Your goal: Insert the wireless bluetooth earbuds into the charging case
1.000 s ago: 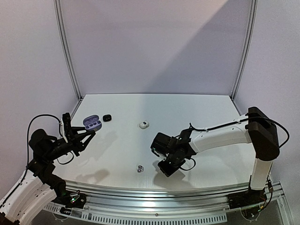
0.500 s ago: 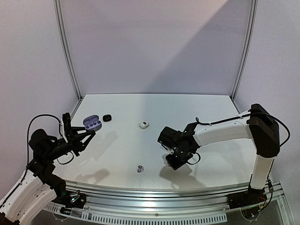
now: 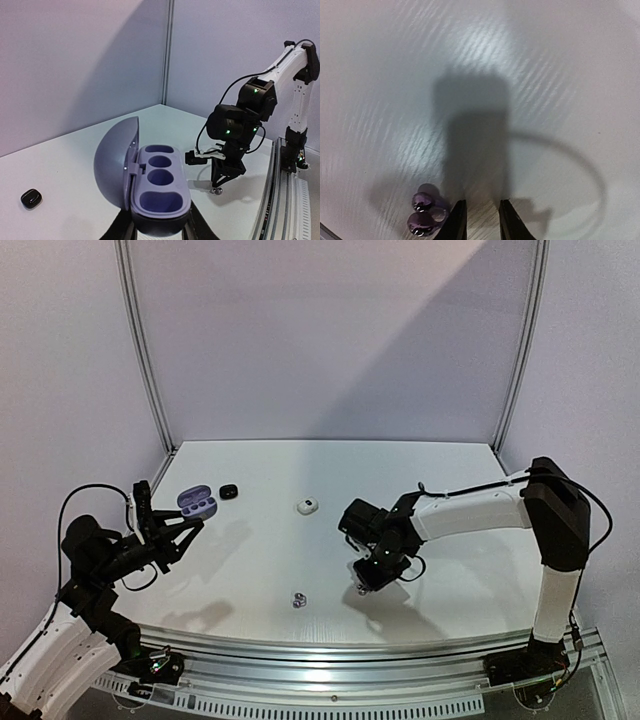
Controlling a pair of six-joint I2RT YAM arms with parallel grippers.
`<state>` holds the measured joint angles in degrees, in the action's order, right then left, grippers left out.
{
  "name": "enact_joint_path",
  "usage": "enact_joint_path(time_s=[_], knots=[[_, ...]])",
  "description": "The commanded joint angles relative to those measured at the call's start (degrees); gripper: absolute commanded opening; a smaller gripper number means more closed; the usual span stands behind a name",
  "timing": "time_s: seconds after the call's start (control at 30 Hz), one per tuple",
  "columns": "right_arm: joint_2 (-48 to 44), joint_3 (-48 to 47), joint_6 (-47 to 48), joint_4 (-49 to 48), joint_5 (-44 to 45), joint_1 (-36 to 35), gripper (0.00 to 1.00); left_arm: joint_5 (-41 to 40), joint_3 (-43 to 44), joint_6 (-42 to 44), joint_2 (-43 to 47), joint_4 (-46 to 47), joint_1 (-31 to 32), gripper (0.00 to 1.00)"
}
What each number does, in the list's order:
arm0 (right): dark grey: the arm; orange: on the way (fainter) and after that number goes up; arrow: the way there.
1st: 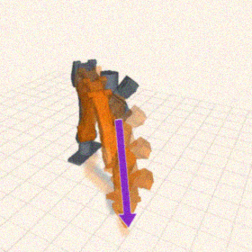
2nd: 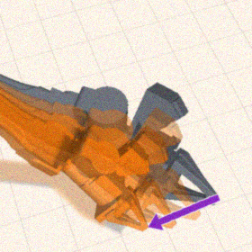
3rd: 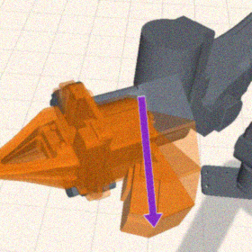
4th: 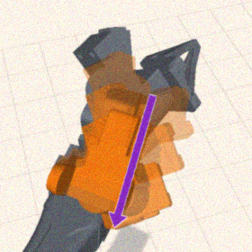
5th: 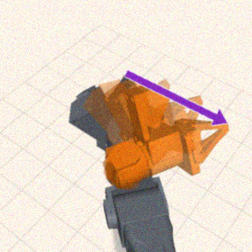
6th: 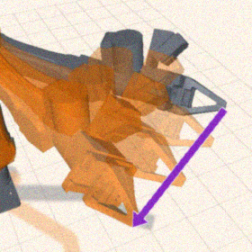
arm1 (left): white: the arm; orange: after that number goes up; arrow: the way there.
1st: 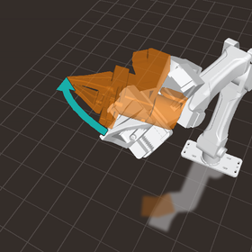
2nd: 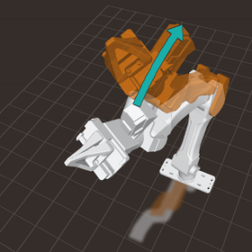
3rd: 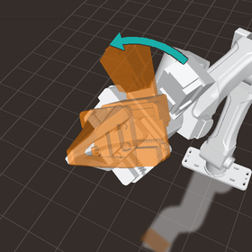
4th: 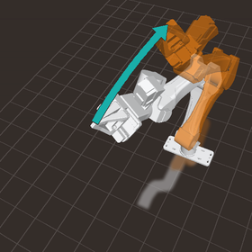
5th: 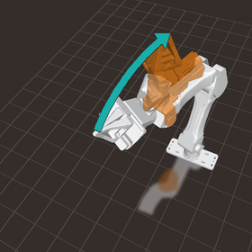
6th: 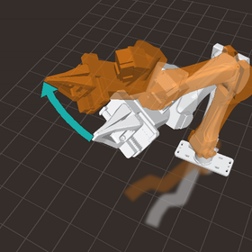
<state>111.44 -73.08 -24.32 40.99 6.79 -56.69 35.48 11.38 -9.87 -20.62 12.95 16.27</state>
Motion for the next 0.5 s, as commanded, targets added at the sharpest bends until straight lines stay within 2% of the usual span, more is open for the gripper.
enact_joint_path(time_s=[0.0, 0.13, 0.27, 0.47], knots=[[-2.9, 0.7, -6.5, 0.3, -1.3, 3.8, 0.26, -0.1, -0.8, 0.2, 0.2, 0.7, -0.6, 0.00], [-5.4, 0.5, -13.1, -0.6, -3.1, 4.3, 0.41, 0.0, -0.8, 0.3, 0.1, 0.8, -0.5, 0.00], [-7.2, 2.6, -20.7, -5.5, -9.7, 4.3, 0.54, 0.0, -0.8, 0.2, 0.3, 0.7, -0.5, 0.00], [-6.5, 2.6, -25.1, -5.7, -13.8, 4.3, 0.54, 0.2, -0.8, 0.1, 0.8, 0.8, -0.6, 0.00]])
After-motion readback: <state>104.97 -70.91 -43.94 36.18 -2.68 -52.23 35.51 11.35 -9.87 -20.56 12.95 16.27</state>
